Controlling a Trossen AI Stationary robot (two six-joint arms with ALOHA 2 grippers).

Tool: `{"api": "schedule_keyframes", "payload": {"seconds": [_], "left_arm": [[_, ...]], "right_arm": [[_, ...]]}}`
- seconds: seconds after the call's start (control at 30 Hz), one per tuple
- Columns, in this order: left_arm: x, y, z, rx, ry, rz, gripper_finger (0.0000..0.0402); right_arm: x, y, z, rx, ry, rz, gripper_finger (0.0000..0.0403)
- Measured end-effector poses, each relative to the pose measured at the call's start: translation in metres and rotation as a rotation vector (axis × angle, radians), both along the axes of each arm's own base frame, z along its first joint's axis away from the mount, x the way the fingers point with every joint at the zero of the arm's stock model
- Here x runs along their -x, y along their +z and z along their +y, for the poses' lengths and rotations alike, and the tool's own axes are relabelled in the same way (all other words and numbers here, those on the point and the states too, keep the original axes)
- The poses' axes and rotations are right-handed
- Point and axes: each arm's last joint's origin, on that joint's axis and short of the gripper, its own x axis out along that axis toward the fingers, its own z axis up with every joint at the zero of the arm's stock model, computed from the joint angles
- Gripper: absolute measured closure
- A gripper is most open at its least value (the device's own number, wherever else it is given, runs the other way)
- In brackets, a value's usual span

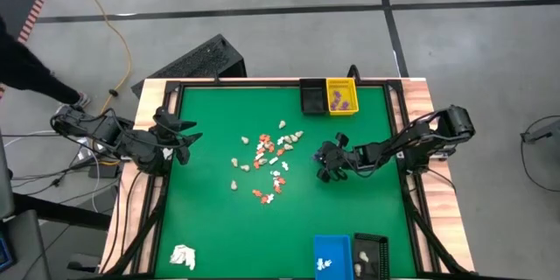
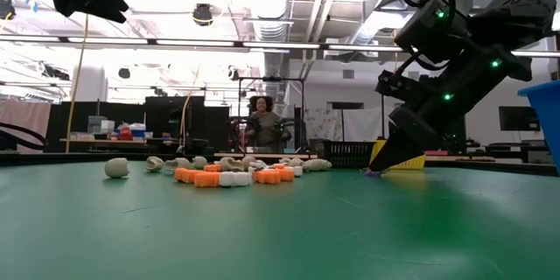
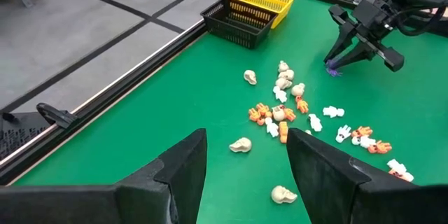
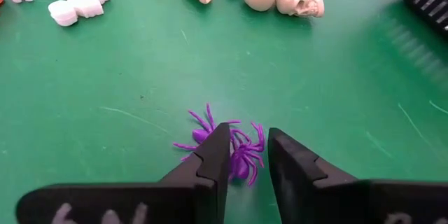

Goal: Sort Halloween decoration
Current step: Put the violet spider toy into the yellow basket

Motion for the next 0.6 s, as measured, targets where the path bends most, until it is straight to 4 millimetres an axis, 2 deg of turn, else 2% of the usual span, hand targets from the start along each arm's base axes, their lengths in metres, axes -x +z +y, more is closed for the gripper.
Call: {"api": "schedule_keyframes", "payload": {"seconds": [0.6], "left_arm": [[0.0005,0.0006,0.0012,-0.032,0.035,-0.006,0.0213]], "right_arm": [[0.0013,0.0095,-0.0060,0.026,0.012,-0.020,0.0305]]}}
